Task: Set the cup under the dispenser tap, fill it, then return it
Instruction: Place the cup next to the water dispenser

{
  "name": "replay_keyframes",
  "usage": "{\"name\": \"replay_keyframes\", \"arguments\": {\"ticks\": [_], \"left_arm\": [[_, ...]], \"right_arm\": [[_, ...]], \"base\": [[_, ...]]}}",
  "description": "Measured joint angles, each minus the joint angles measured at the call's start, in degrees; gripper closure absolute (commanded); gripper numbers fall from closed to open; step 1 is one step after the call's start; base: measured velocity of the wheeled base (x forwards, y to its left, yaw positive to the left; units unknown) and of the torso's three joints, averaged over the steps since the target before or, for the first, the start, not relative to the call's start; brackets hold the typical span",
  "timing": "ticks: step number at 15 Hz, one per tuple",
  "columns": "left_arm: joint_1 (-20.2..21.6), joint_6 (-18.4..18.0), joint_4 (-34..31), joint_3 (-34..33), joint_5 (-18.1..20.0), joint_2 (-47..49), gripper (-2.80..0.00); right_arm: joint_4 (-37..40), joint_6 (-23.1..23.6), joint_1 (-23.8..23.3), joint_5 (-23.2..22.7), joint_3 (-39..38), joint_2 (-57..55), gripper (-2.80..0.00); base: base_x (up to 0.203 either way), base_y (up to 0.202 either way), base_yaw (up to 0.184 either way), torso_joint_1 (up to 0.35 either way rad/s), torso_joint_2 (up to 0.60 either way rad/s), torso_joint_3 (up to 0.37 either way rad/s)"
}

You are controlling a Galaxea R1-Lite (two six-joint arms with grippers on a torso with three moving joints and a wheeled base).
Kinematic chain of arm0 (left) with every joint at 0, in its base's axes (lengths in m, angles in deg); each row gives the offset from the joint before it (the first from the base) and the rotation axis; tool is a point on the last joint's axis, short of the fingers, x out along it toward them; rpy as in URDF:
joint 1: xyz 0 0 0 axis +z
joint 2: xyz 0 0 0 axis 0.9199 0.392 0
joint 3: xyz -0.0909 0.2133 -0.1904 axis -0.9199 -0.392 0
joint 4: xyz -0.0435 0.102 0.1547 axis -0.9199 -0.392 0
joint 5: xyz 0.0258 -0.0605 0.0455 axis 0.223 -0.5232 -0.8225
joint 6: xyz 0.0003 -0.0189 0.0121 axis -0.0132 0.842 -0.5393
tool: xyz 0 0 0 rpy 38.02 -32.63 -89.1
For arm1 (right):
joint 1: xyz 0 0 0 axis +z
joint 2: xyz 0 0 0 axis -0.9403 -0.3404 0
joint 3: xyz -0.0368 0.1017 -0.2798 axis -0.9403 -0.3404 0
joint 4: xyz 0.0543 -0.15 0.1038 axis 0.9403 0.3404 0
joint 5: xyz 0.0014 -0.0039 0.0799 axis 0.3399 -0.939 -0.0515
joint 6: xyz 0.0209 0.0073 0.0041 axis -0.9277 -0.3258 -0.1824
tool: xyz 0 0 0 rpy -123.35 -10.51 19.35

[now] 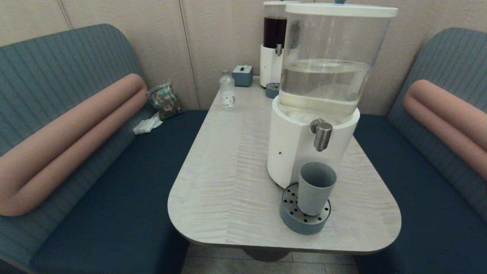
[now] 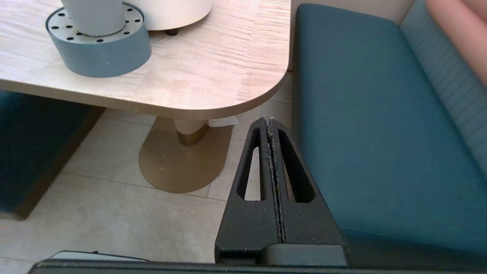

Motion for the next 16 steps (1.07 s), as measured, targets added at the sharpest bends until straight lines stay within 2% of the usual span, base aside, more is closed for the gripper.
{"name": "replay_keyframes", "arguments": {"ticks": [2,4,6,8,9,11,13,16], "left_arm": [[0.0,1.7,0.3,8.4,2.1,2.7,0.0],[0.0,6.2,1.2,23.3,3.8,10.6,0.0],[0.0,9.8,1.9,38.1,6.3,24.2,0.0],[-0.3,11.5,2.9,49.1,11.0,40.3,0.0],[-0.5,12.3,4.6,53.0,14.5,48.3,-2.8],[-1.2,13.3,12.0,55.4,23.0,61.6,-2.8],[-2.9,12.8,25.6,52.1,30.7,72.2,-2.8],[-6.1,7.5,50.6,42.9,36.3,87.4,-2.8]], "right_arm": [[-0.1,-0.1,0.0,0.0,0.0,0.0,0.0],[-0.1,-0.1,0.0,0.0,0.0,0.0,0.0],[-0.1,-0.1,0.0,0.0,0.0,0.0,0.0],[-0.1,-0.1,0.0,0.0,0.0,0.0,0.0],[-0.1,-0.1,0.0,0.0,0.0,0.0,0.0],[-0.1,-0.1,0.0,0.0,0.0,0.0,0.0],[-0.1,-0.1,0.0,0.0,0.0,0.0,0.0],[-0.1,-0.1,0.0,0.0,0.0,0.0,0.0]], "base": [[0.0,0.0,0.0,0.0,0.0,0.0],[0.0,0.0,0.0,0.0,0.0,0.0],[0.0,0.0,0.0,0.0,0.0,0.0],[0.0,0.0,0.0,0.0,0.0,0.0],[0.0,0.0,0.0,0.0,0.0,0.0],[0.0,0.0,0.0,0.0,0.0,0.0],[0.0,0.0,0.0,0.0,0.0,0.0],[0.0,0.0,0.0,0.0,0.0,0.0]]}}
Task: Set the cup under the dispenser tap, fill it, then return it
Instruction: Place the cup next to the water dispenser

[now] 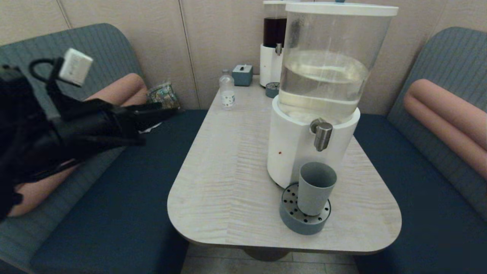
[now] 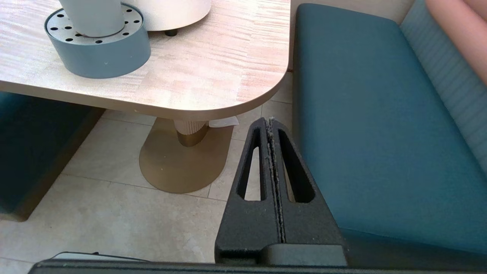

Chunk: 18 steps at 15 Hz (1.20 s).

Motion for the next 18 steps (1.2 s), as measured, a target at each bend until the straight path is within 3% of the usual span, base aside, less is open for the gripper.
{"name": "replay_keyframes", "arguments": {"ticks": [3,5,6,10,12,18], "left_arm": [[-1.7,-5.3,26.0,-10.3,5.2,13.2,-2.8],[-2.4,-13.4,35.8,-14.3,6.7,19.1,-2.8],[-3.5,-16.2,37.6,-15.8,6.7,20.8,-2.8],[-7.5,-19.8,38.2,-17.2,1.7,23.7,-2.8],[-9.2,-20.0,38.1,-16.3,1.2,26.0,-2.8],[-21.2,-17.3,38.1,-12.2,-0.7,29.7,-2.8]], "right_arm": [[0.0,0.0,0.0,0.0,0.0,0.0,0.0],[0.0,0.0,0.0,0.0,0.0,0.0,0.0],[0.0,0.0,0.0,0.0,0.0,0.0,0.0],[0.0,0.0,0.0,0.0,0.0,0.0,0.0],[0.0,0.0,0.0,0.0,0.0,0.0,0.0],[0.0,0.0,0.0,0.0,0.0,0.0,0.0]], "base": [[0.0,0.0,0.0,0.0,0.0,0.0],[0.0,0.0,0.0,0.0,0.0,0.0],[0.0,0.0,0.0,0.0,0.0,0.0],[0.0,0.0,0.0,0.0,0.0,0.0],[0.0,0.0,0.0,0.0,0.0,0.0],[0.0,0.0,0.0,0.0,0.0,0.0]]}}
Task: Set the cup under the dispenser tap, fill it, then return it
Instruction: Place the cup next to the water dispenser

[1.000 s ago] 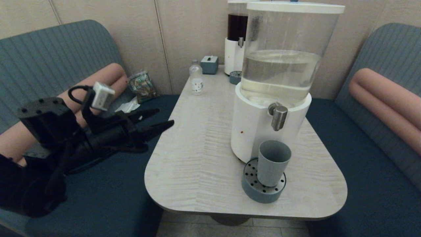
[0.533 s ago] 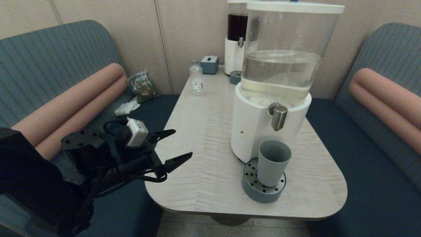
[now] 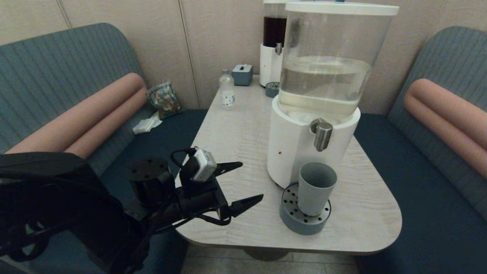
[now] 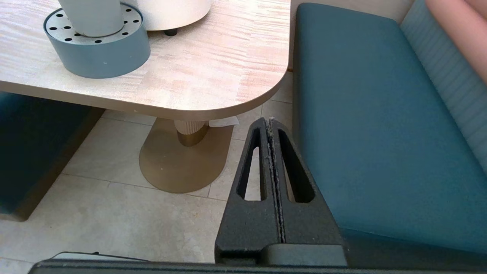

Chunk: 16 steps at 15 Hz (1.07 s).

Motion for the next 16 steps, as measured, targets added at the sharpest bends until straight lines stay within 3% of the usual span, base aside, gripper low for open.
{"name": "replay_keyframes", "arguments": {"ticks": [6,16], "left_arm": [[-5.3,2.3,0.0,1.7,0.0,1.6,-2.8],[-12.3,6.0,0.0,14.7,-4.8,9.7,-2.8]], "right_arm": [[0.0,0.0,0.0,0.0,0.0,0.0,0.0],[0.0,0.0,0.0,0.0,0.0,0.0,0.0]], "base": [[0.0,0.0,0.0,0.0,0.0,0.0],[0.0,0.0,0.0,0.0,0.0,0.0]]}}
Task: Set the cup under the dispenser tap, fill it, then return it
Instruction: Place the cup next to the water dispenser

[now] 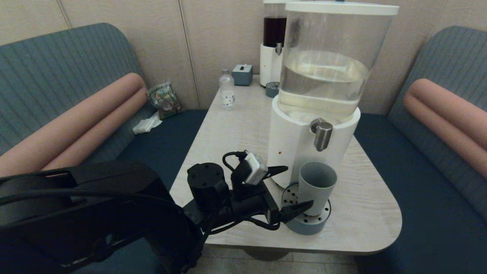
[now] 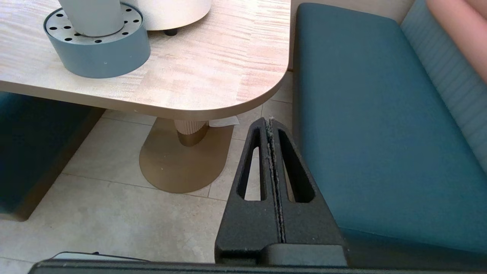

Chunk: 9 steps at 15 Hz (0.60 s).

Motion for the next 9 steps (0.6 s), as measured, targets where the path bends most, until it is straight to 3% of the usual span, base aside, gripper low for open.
{"name": "replay_keyframes", "arguments": {"ticks": [9], "left_arm": [[-3.9,0.2,0.0,2.7,-2.6,2.6,-2.8]], "right_arm": [[0.0,0.0,0.0,0.0,0.0,0.0,0.0]], "base": [[0.0,0.0,0.0,0.0,0.0,0.0]]}}
